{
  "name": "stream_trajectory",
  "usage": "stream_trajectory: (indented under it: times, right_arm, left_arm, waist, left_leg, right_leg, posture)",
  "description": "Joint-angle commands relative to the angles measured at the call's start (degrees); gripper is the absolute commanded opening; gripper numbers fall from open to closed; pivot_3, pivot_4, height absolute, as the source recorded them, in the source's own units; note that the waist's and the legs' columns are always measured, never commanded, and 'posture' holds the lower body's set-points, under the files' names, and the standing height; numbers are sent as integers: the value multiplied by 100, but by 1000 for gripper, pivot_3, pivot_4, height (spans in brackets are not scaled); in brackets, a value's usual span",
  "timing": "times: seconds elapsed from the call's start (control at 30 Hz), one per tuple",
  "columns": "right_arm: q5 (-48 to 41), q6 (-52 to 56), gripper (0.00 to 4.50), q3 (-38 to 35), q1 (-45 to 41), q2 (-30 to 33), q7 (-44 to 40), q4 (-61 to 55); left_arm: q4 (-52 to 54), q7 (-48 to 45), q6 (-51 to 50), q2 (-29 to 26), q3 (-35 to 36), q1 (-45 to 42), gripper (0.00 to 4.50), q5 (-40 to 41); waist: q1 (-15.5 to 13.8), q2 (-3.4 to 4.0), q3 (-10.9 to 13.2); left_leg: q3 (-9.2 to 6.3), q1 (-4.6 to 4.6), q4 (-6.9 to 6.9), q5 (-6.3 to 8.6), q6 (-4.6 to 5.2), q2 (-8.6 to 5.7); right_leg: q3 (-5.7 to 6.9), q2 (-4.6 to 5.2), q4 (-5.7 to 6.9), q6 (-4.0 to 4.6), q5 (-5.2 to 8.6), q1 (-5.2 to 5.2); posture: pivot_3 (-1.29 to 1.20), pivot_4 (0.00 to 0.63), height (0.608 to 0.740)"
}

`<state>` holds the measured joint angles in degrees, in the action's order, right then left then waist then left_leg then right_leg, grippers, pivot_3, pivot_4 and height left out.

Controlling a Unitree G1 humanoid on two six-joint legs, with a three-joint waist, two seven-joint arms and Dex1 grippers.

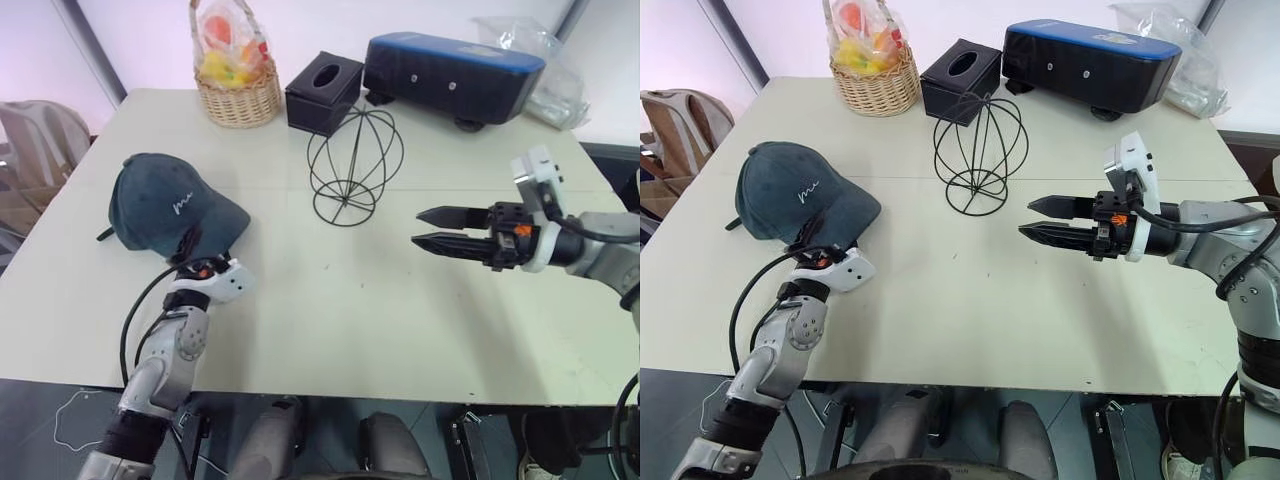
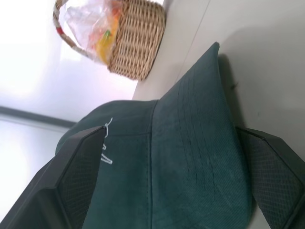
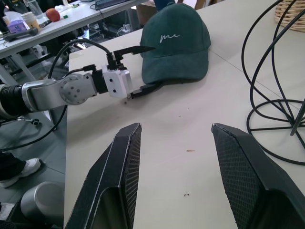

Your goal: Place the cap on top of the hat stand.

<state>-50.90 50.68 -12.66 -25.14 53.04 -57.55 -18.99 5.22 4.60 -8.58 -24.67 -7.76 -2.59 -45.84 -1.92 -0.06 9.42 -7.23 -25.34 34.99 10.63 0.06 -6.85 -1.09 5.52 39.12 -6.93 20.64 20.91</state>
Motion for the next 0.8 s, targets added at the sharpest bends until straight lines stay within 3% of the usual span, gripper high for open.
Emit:
stream_trajectory:
  times: [0.03, 0.3, 0.4, 0.63, 0.8]
  right_arm:
    - [-49, -135, 2371, -214, -44, 48, 4, -147]
    - [-9, -195, 2371, -117, -127, 22, 0, -80]
    - [-9, -210, 2426, -118, -134, 26, -5, -70]
    - [1, -211, 2426, -125, -139, 25, 17, -66]
    - [5, -211, 2426, -128, -137, 24, 26, -65]
  left_arm:
    - [25, 50, -256, -36, 81, 377, 4500, -145]
    - [36, 376, -211, -58, 107, 615, 4500, -189]
    - [8, 540, -148, -55, 114, 628, 3571, -176]
    - [-33, 963, 97, -118, 124, 655, 87, -209]
    - [65, 1177, 238, -168, 184, 721, 87, -207]
  waist:
    - [1, 2, -1]
    - [12, 11, -6]
    - [28, 10, -6]
    - [-34, 58, -36]
    - [-25, 57, -39]
  left_leg:
    - [0, 0, 0, 0, 0, 0]
    - [4, 0, -4, 1, 0, 1]
    - [5, 0, -5, 1, 0, 1]
    - [6, -1, -2, 1, 0, 1]
    - [8, -1, -1, 1, 2, 1]
  right_leg:
    - [0, 0, 0, 0, 0, 1]
    - [-4, 1, 0, 0, 0, 4]
    - [-5, 0, 0, 0, 0, 6]
    - [-4, 2, 0, 0, 0, 5]
    - [-5, 3, 0, 0, 0, 5]
  posture:
    - [0, 150, 740]
    - [0, 150, 740]
    - [0, 150, 740]
    - [0, 150, 740]
    - [0, 150, 740]
